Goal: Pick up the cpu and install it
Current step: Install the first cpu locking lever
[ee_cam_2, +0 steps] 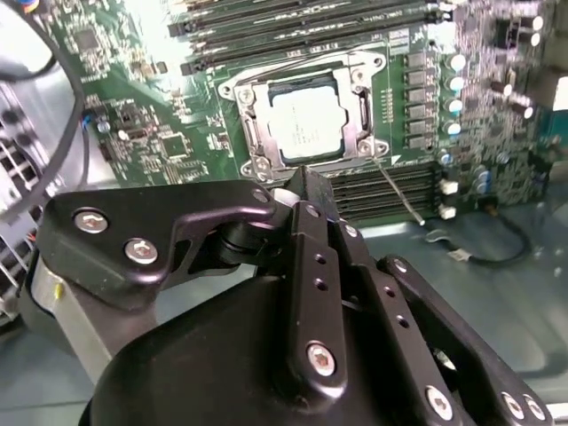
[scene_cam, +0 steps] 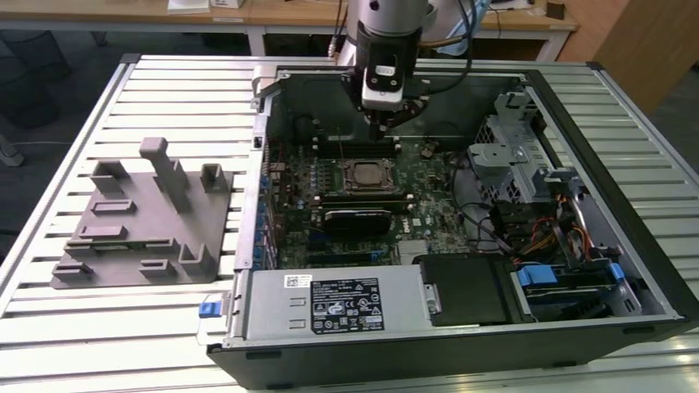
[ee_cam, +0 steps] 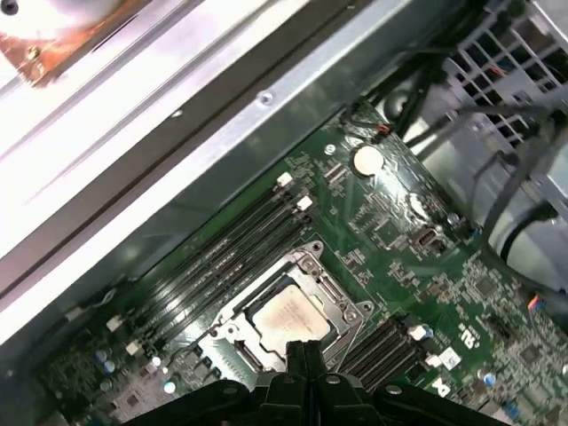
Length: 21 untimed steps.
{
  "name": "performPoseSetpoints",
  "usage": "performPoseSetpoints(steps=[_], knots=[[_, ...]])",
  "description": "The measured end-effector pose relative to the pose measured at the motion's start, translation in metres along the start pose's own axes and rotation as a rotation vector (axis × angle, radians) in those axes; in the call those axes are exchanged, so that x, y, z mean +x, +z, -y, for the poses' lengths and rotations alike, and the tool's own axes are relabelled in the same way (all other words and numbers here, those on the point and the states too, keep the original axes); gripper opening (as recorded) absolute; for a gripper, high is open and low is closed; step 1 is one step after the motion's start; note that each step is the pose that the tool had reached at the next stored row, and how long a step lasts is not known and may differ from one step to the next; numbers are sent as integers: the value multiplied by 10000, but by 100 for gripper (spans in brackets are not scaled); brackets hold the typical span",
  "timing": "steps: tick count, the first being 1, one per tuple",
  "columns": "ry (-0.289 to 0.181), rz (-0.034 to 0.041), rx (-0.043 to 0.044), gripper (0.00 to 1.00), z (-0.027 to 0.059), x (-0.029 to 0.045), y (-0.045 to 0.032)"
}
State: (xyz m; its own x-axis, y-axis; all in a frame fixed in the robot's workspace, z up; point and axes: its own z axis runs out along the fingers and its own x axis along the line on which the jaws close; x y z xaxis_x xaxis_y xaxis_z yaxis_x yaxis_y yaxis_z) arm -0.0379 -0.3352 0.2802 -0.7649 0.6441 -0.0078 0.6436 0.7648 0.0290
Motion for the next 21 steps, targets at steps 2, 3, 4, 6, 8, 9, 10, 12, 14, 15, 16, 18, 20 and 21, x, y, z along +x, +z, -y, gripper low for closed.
performPoseSetpoints(steps=[2,3,4,6,8,9,10,12,14,15,16,18,20,21], knots=[[-358,-11,-3,11,0,0,4],[-540,-16,-4,11,0,0,5],[-718,-21,-6,11,0,0,7],[-1078,-31,-8,11,0,0,11],[-1456,-42,-11,11,1,0,14],[-1633,-47,-12,11,1,0,16],[-1814,-53,-14,11,1,0,18],[-2174,-63,-17,11,1,0,22],[-2549,-74,-19,11,1,0,26],[-2730,-80,-21,11,1,0,29],[-2908,-84,-23,11,1,0,31],[-3268,-95,-25,11,1,0,35],[-3628,-105,-30,11,1,1,43],[-3776,-109,-31,11,4,3,48]])
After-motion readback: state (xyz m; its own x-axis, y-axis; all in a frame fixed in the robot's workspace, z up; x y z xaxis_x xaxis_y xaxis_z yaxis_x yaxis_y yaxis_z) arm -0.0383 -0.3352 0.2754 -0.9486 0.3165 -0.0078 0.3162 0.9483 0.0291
